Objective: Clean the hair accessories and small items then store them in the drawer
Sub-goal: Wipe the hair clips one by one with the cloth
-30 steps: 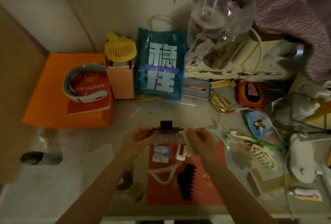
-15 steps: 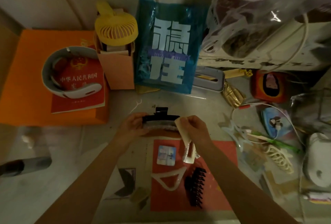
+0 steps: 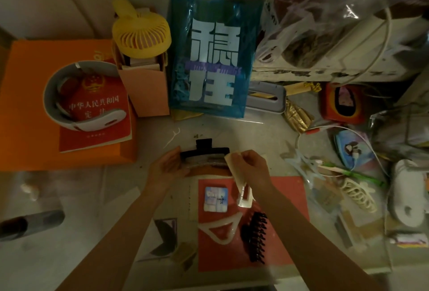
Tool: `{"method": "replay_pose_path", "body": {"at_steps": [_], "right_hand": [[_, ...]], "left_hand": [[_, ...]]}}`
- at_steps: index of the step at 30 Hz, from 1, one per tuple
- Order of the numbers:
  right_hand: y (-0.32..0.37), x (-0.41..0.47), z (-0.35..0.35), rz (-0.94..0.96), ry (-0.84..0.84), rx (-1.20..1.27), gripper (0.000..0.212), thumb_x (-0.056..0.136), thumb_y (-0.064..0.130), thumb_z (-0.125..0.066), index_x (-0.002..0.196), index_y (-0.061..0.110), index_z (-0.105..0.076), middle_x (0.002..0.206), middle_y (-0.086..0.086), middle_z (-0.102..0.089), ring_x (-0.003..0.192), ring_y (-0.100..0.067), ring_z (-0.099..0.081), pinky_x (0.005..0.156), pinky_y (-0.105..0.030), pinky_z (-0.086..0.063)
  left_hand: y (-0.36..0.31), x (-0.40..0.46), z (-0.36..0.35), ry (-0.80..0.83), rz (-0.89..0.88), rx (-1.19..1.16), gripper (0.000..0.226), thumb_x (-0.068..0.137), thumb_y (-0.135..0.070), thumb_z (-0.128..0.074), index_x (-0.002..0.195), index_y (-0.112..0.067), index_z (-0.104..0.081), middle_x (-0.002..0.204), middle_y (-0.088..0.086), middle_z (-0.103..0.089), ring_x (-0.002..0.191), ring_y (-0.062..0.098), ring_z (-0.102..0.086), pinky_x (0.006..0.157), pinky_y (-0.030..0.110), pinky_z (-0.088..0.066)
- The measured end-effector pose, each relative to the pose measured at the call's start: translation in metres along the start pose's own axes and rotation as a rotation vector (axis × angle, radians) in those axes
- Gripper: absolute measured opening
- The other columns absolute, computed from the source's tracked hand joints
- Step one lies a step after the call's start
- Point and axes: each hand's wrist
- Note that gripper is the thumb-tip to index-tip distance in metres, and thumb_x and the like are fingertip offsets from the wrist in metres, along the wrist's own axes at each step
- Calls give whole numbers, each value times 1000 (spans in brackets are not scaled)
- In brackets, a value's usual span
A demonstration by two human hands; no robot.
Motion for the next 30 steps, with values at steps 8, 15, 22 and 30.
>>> {"method": "replay_pose_path", "body": {"at_steps": [8, 15, 22, 30], "right_hand": [[-1, -21, 26, 35, -74, 69, 16, 90, 27, -63, 79, 15, -60, 78, -2, -64, 75, -20, -63, 63, -26, -50], [-10, -47, 84, 47, -170, 136, 21, 86, 24, -69, 70, 14, -61, 63, -1, -61, 57, -16, -55, 53, -26, -43], [-40, -44, 158, 65, -244, 118, 17, 81, 15, -74, 70, 10, -62, 60, -1, -58, 55, -14, -52, 51, -24, -41], [-63, -11, 243, 60, -139, 33, 14, 82, 13, -68, 69, 10, -64, 57, 2, -59, 51, -6, -56, 49, -15, -45]], "left_hand": [[-14, -14, -18, 20, -39, 127, 57, 85, -17, -68, 137, -18, -43, 127, -8, -43, 113, 6, -42, 72, 4, -42], [-29, -30, -64, 86, -140, 255, 57, 74, -35, -76, 124, -38, -49, 134, 3, -51, 116, 23, -55, 96, 41, -50], [-32, -47, -153, 133, -239, 344, 57, 76, -24, -77, 128, -25, -53, 132, -6, -45, 120, 10, -43, 103, 28, -38], [-19, -63, -261, 87, -210, 419, 63, 77, -30, -76, 133, -18, -49, 136, 2, -48, 126, 18, -45, 105, 28, -35]]}}
Point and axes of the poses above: each hand's wrist, its own x-axis towards the middle knuckle, its own z-axis out of the back of the hand, y = z × x
